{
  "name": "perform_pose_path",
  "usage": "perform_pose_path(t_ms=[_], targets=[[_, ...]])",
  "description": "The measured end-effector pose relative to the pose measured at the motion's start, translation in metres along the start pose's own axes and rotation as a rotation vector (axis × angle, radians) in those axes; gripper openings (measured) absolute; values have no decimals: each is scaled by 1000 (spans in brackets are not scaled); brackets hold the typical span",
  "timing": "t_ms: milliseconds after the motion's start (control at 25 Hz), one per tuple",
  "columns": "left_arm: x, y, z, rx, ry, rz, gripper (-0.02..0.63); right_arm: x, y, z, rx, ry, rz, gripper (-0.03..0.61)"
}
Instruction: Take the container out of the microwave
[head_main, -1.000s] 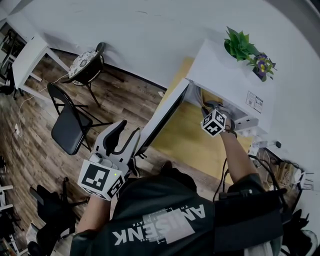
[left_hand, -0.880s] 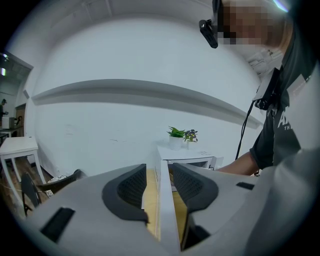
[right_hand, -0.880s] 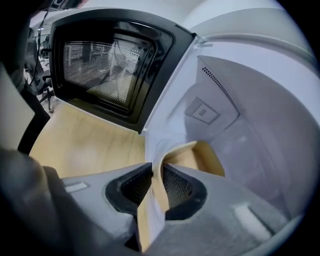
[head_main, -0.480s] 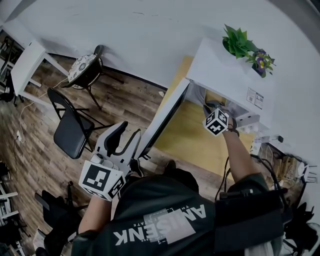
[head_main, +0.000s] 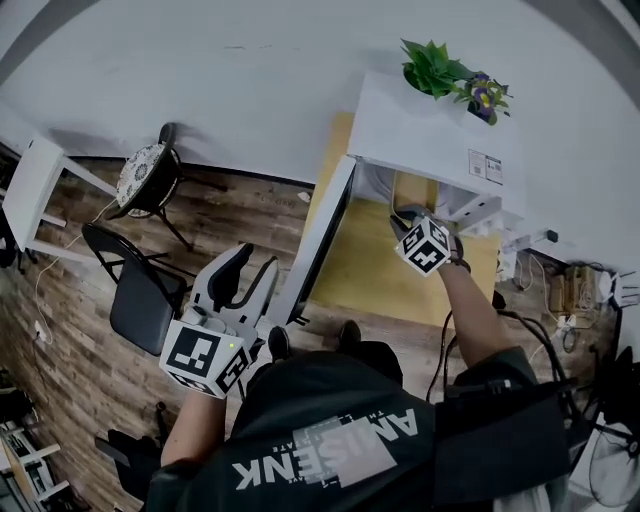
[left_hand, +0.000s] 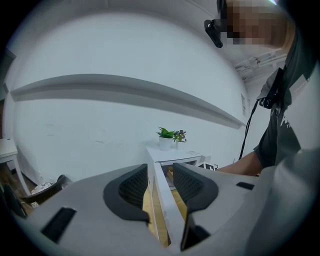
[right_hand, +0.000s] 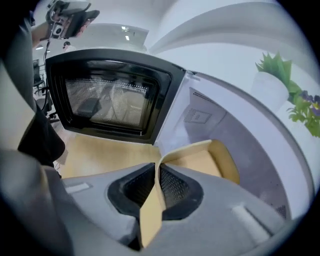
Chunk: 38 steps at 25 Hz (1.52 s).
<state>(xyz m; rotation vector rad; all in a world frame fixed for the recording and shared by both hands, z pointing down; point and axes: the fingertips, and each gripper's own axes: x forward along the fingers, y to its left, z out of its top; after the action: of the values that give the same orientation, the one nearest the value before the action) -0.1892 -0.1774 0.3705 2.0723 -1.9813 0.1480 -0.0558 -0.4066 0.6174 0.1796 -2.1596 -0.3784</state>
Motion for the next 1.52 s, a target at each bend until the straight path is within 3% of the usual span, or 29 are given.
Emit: perform_pose_path(t_ms=[720,1160,1520], targets=[[13,24,10,16,-48,-236,140,-110,92,50,219,-37,-30,35],[36,24,33,7,-93,-287,112,-200,82,100,352,-160,-156,35],[38,24,51,17,-128,-275,25,-254,68,131,371,-268,-240,35]])
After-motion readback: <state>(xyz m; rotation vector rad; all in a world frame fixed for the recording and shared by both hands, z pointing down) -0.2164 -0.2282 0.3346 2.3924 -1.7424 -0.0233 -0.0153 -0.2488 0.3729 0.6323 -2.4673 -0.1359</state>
